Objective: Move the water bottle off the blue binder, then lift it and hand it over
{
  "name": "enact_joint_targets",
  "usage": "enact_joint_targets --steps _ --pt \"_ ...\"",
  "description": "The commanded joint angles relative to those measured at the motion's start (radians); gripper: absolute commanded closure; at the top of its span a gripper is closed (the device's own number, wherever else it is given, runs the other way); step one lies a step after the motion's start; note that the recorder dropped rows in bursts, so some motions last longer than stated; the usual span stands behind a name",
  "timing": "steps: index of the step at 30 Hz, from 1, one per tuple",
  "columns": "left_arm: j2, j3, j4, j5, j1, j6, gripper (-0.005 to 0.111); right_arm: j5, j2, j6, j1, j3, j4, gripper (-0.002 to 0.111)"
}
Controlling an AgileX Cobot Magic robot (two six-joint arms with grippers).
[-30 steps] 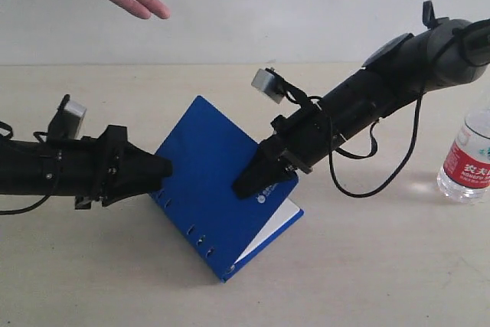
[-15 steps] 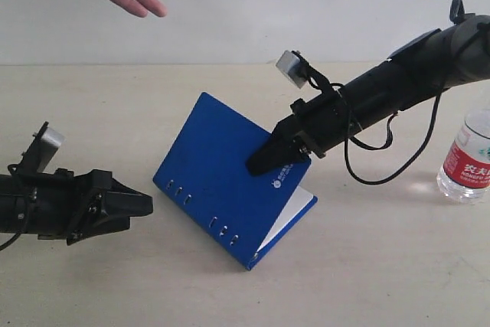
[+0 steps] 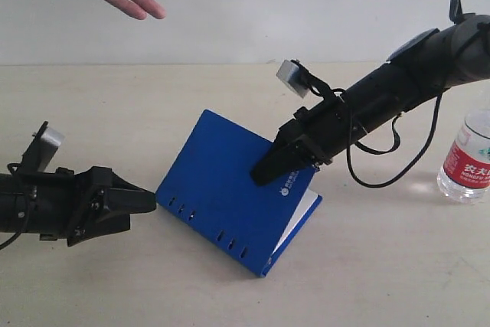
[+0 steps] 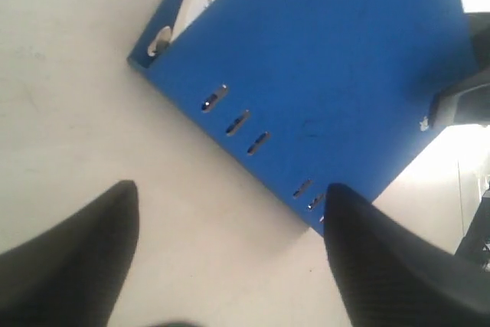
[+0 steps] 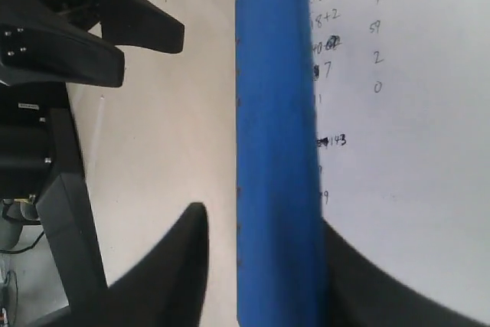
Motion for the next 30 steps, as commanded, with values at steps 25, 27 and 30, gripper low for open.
enact_joint_targets --steps 25,27,30 --pt "-0.008 -0.018 -0.003 -0.04 -0.001 -0.008 0.043 0.013 -0.095 -0.076 -0.007 -0.005 0.203 0.108" --pt "-0.006 -0.051 -0.003 -0.008 -0.001 -0.023 0.043 0.013 -0.126 -0.054 -0.007 -0.005 0.203 0.108" --pt "0.013 -0.085 -0.003 0.013 -0.001 -0.045 0.043 0.013 -0.131 -0.012 -0.005 -0.005 0.195 0.108"
